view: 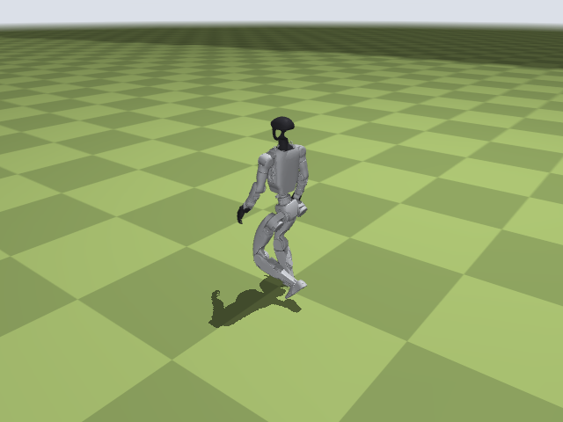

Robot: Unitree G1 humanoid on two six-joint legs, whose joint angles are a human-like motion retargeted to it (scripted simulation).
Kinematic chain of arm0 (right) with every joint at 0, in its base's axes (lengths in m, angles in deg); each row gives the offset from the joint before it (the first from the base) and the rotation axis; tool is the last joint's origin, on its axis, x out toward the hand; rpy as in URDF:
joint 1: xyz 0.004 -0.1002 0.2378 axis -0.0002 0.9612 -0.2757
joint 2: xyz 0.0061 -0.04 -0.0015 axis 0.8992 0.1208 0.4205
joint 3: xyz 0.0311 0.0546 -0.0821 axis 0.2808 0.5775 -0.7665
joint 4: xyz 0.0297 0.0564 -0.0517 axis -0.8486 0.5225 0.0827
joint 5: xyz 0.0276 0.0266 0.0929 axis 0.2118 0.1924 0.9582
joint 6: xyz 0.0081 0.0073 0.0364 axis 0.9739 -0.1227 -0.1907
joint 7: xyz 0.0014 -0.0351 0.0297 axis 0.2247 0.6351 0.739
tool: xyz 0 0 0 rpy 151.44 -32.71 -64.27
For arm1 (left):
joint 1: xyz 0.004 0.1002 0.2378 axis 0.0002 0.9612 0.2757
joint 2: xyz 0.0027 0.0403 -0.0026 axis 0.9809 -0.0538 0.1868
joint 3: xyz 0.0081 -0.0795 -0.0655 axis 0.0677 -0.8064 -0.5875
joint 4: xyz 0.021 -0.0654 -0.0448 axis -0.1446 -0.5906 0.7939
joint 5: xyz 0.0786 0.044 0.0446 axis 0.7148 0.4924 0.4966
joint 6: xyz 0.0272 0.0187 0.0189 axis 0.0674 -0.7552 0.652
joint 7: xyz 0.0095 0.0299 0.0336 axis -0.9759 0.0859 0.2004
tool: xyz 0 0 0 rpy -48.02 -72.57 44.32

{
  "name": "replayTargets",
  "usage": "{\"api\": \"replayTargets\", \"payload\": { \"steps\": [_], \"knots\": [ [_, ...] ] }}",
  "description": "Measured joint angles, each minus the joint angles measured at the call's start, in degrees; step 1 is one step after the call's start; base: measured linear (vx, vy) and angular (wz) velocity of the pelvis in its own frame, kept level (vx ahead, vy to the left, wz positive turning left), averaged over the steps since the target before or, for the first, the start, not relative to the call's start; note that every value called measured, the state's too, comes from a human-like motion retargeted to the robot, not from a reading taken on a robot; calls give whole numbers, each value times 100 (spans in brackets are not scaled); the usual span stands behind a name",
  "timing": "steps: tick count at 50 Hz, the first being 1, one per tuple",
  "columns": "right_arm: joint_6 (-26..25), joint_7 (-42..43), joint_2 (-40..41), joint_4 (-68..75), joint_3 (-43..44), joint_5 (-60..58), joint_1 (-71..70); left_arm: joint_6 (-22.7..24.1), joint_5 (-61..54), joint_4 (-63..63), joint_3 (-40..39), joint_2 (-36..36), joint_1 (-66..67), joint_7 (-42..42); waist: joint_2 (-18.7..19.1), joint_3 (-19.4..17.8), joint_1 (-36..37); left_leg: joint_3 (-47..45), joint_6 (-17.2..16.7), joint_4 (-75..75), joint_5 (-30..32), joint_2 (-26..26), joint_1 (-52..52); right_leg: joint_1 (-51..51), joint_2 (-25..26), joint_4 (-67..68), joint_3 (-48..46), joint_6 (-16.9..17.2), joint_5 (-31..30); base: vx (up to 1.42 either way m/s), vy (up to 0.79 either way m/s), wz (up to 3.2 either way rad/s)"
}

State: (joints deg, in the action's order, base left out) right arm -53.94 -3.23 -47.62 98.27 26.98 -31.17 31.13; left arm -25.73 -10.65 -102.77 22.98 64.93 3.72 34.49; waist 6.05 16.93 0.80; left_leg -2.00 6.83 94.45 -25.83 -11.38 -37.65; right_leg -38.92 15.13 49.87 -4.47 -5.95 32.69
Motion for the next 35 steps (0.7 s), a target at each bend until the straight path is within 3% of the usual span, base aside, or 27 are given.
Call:
{"api": "replayTargets", "payload": {
  "steps": [3,7,13,18,20,22,25,27,30,35],
  "knots": [
    [23,72,12,-309,-57,-1,-386,-51,45,-320,28,-5,284,-54,-218,-2,116,-113,341,-184,-602,141,-746,415,-118,-294,146,127,147,0,0,0],
    [77,76,21,-827,-97,81,-875,-36,-24,-671,-106,-4,778,-142,-487,-34,255,-216,303,-1684,-953,697,-1342,1013,-350,-672,312,341,266,1,2,-16],
    [188,22,-9,-1611,-173,-19,-1455,33,-214,-982,-423,12,1437,-242,-920,106,255,-165,-18,-4969,-616,1844,-1464,1563,-987,-904,417,585,430,0,0,0],
    [214,-64,6,-1884,-258,-174,-1457,16,-267,-1168,-613,0,1758,-218,-1194,190,248,-187,94,-4785,-397,2375,-1424,1690,-1432,278,448,830,670,1,1,4],
    [203,-154,45,-1876,-301,-209,-1346,-2,-258,-1235,-671,12,1806,-197,-1382,189,164,-261,228,-4573,-361,2653,-1259,1745,-1721,933,488,1053,455,3,3,36],
    [191,-328,139,-1754,-346,-167,-1189,-22,-241,-1269,-747,75,1715,-185,-1760,50,-17,-399,413,-4817,-311,3129,-777,1729,-2262,1846,585,1374,-107,1,3,47],
    [162,-565,249,-1425,-411,-80,-955,-61,-214,-1211,-787,88,1459,-150,-1960,19,-215,-456,613,-4928,-460,3434,-399,1101,-2744,3287,623,1548,-1121,0,1,9],
    [136,-691,297,-1110,-425,-87,-838,-91,-208,-1116,-773,99,1167,-120,-1940,2,-322,-412,659,-5104,-585,3457,-64,556,-2954,3903,613,1345,-1158,0,2,-13],
    [92,-815,298,-601,-398,-104,-649,-144,-224,-890,-723,90,648,-47,-1747,-45,-441,-277,600,-5443,-779,3336,548,-241,-3079,4153,522,927,-666,1,3,-30],
    [-35,-836,172,106,-187,-90,-220,-82,-294,-263,-600,123,-248,87,-1284,-96,-555,-33,378,-6018,-1023,2970,1490,-1063,-2701,2495,255,720,-53,2,-1,-12]
  ]
}}
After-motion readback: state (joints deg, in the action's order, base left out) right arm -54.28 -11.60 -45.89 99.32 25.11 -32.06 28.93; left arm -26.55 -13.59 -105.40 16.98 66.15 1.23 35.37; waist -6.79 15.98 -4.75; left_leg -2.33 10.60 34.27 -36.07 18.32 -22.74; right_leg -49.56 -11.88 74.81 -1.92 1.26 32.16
